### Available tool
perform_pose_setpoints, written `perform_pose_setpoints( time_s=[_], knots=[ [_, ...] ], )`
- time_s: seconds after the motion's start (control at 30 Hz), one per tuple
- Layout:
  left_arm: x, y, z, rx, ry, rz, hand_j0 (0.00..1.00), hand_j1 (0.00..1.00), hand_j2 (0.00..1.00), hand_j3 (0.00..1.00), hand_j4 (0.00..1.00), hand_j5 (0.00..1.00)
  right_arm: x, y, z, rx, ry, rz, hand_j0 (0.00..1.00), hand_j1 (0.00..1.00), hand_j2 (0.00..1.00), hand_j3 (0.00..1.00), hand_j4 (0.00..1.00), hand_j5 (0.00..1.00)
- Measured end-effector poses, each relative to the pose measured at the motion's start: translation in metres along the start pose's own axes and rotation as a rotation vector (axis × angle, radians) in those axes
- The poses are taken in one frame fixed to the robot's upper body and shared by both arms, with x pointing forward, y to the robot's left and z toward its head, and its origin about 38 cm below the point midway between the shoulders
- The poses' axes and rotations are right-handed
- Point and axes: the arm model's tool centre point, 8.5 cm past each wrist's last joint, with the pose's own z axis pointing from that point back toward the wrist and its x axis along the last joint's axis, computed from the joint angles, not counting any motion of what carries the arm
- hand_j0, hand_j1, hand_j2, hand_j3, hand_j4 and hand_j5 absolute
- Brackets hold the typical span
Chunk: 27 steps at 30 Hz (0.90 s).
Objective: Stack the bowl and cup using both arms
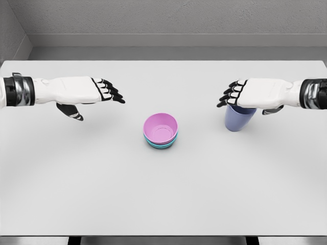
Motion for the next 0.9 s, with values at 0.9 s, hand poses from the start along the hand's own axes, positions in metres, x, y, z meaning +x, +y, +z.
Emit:
perform_pose_setpoints(
  time_s=[0.9],
  knots=[
    [0.0,-0.001,-0.001,-0.004,-0.001,0.0,1.0,1.0,1.0,1.0,1.0,1.0,-0.008,0.011,-0.015,0.025,0.019,-0.027,1.0,1.0,1.0,1.0,1.0,1.0]
  ],
)
